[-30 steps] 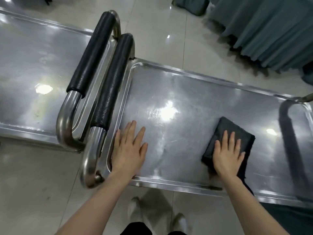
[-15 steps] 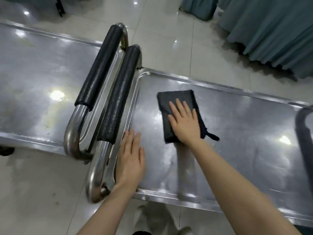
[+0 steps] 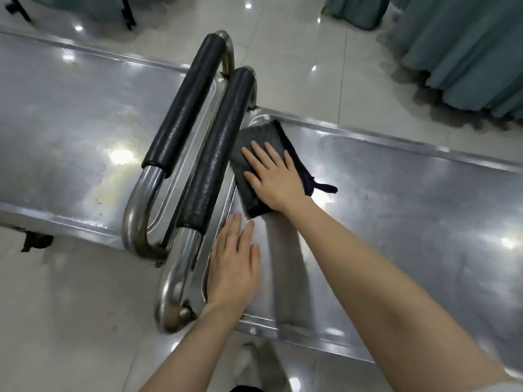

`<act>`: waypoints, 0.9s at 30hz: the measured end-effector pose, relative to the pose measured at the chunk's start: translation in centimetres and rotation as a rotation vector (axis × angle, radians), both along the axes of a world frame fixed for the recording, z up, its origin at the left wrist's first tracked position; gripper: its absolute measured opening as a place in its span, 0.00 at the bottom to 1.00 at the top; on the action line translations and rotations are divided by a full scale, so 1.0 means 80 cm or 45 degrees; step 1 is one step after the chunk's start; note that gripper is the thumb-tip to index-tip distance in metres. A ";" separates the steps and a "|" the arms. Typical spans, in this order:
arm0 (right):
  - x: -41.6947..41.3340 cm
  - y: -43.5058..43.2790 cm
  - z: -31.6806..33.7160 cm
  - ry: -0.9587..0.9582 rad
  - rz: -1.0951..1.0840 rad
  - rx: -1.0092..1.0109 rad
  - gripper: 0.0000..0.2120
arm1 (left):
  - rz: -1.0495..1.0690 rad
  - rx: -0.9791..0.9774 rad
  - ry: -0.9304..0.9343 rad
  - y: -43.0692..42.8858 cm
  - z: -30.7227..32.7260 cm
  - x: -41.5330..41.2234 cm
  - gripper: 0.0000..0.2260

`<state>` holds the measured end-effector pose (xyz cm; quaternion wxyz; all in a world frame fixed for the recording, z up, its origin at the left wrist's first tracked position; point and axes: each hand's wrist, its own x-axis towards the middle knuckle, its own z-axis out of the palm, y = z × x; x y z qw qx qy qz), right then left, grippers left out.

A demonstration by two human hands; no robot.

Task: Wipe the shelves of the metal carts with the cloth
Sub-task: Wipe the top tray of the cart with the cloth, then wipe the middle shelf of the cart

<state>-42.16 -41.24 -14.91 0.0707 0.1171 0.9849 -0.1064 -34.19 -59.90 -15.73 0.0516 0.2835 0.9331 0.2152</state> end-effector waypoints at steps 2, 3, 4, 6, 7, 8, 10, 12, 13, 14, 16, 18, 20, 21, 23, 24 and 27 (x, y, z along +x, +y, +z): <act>0.035 0.039 -0.002 0.024 -0.145 0.040 0.26 | -0.010 0.027 0.038 0.001 -0.001 -0.001 0.22; 0.058 0.064 -0.002 0.019 -0.276 0.045 0.26 | -0.011 0.036 0.041 0.002 -0.003 -0.001 0.21; 0.086 0.091 -0.002 -0.004 -0.414 0.038 0.26 | -0.008 0.042 0.042 0.002 -0.005 -0.001 0.21; 0.150 0.129 -0.001 -0.061 -0.616 0.030 0.27 | -0.007 0.029 0.037 0.001 -0.010 -0.002 0.19; 0.182 0.136 -0.001 -0.077 -0.657 0.037 0.27 | -0.012 0.014 0.035 0.001 -0.012 -0.002 0.19; 0.211 0.132 -0.002 -0.078 -0.662 0.044 0.27 | -0.018 0.005 0.041 0.001 -0.013 -0.002 0.19; 0.257 0.101 -0.004 -0.063 -0.617 0.041 0.27 | -0.018 0.022 0.066 0.002 -0.012 -0.003 0.19; 0.289 0.056 -0.004 -0.064 -0.502 0.041 0.28 | -0.004 0.049 0.071 0.003 -0.007 -0.001 0.20; 0.304 0.033 -0.004 -0.066 -0.410 0.050 0.29 | -0.004 0.065 0.075 0.003 -0.005 0.001 0.20; 0.318 0.012 -0.004 -0.067 -0.311 0.059 0.30 | -0.022 0.078 0.094 0.003 -0.004 0.003 0.20; 0.352 -0.019 -0.005 -0.052 -0.161 0.047 0.31 | -0.068 0.063 0.144 -0.001 -0.003 0.008 0.19; 0.386 -0.031 -0.005 -0.007 -0.091 0.009 0.32 | -0.087 -0.013 0.155 -0.001 0.000 0.013 0.17; 0.417 -0.035 -0.002 0.035 -0.018 -0.006 0.31 | -0.110 -0.118 0.156 0.000 0.007 0.025 0.16; 0.432 -0.038 0.001 0.055 0.012 -0.007 0.29 | -0.124 -0.118 0.160 -0.002 0.013 0.036 0.16; 0.454 -0.045 0.006 0.132 0.005 -0.030 0.24 | -0.165 -0.022 0.151 -0.014 0.023 0.070 0.15; 0.463 -0.048 0.009 0.152 -0.033 -0.069 0.22 | -0.197 0.034 0.145 -0.025 0.026 0.093 0.14; 0.486 -0.059 0.020 0.195 -0.175 -0.276 0.19 | -0.216 0.229 0.158 -0.066 0.024 0.177 0.11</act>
